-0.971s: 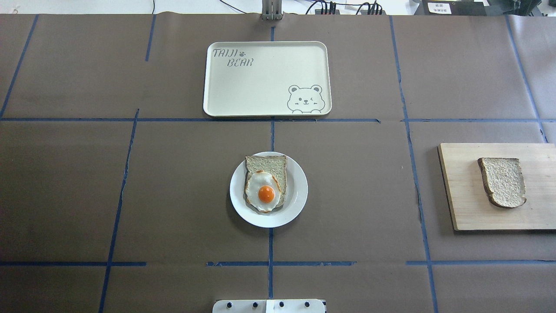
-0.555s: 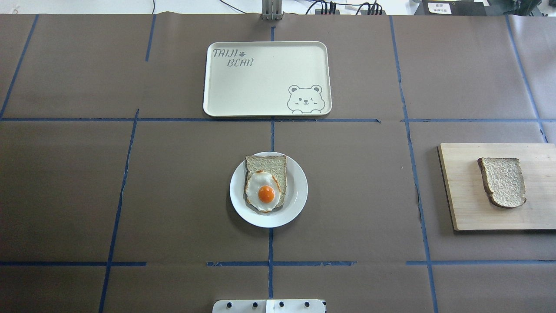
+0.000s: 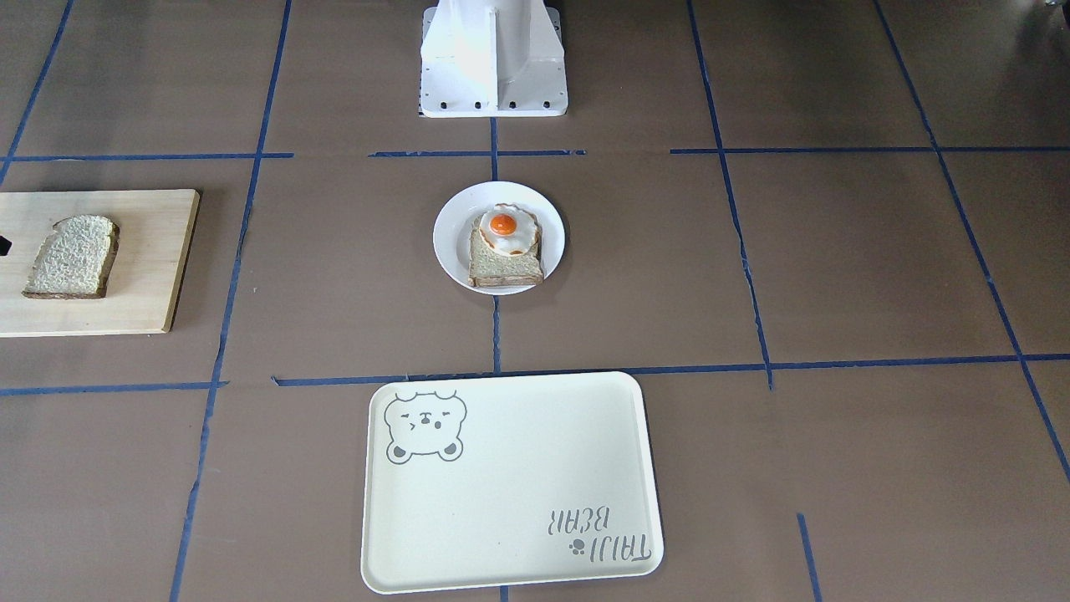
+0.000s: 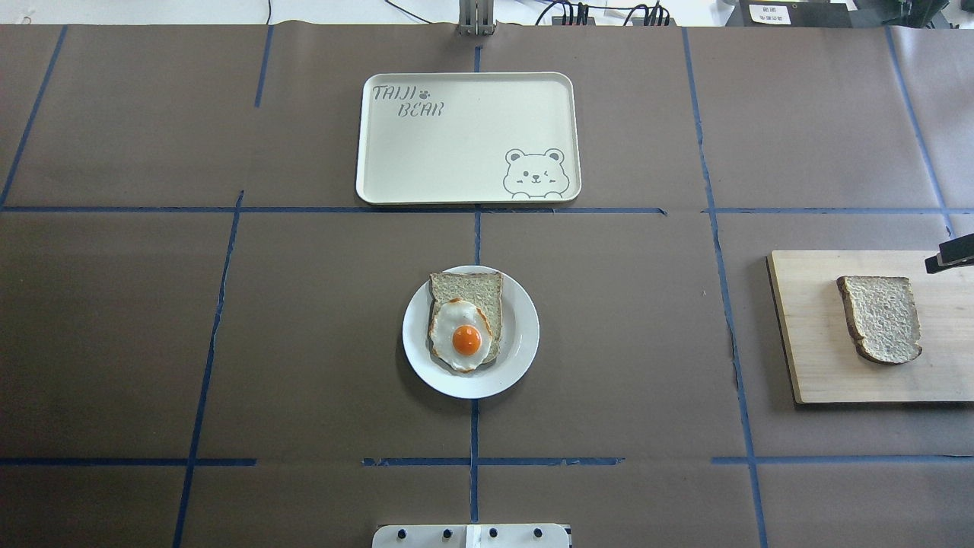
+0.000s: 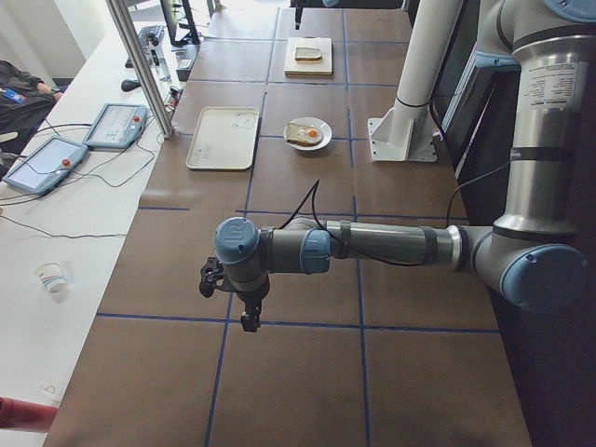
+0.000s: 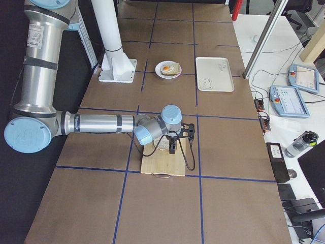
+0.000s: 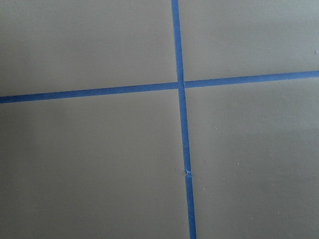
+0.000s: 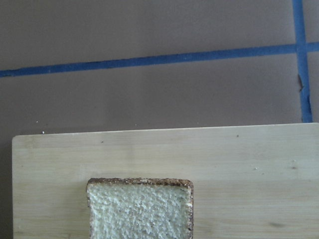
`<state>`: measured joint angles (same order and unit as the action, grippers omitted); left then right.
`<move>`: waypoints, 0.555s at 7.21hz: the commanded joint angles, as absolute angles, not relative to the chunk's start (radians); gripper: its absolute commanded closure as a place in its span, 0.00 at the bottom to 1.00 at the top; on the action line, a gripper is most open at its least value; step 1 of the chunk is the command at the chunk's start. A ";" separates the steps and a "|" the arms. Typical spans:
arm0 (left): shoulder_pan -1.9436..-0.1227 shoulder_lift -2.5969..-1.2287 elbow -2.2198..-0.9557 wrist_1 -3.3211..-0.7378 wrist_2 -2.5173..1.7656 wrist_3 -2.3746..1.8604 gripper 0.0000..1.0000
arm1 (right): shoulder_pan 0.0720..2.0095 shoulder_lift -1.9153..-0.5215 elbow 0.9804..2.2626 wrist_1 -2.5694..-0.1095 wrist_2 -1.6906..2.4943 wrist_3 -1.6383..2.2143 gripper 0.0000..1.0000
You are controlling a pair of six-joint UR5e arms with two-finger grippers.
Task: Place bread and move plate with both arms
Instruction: 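Lower the right gripper onto the bread slice on the wooden board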
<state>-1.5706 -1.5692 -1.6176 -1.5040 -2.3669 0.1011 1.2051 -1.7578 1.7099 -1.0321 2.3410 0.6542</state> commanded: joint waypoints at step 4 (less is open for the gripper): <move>-1.569 -1.571 -1.615 -1.503 -2.367 0.101 0.00 | 1.091 -1.764 1.649 -0.973 2.281 0.729 0.12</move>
<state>-1.5694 -1.5707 -1.6156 -1.5037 -2.3669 0.1013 1.0982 -1.7633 1.6724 -0.9855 2.2846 0.7254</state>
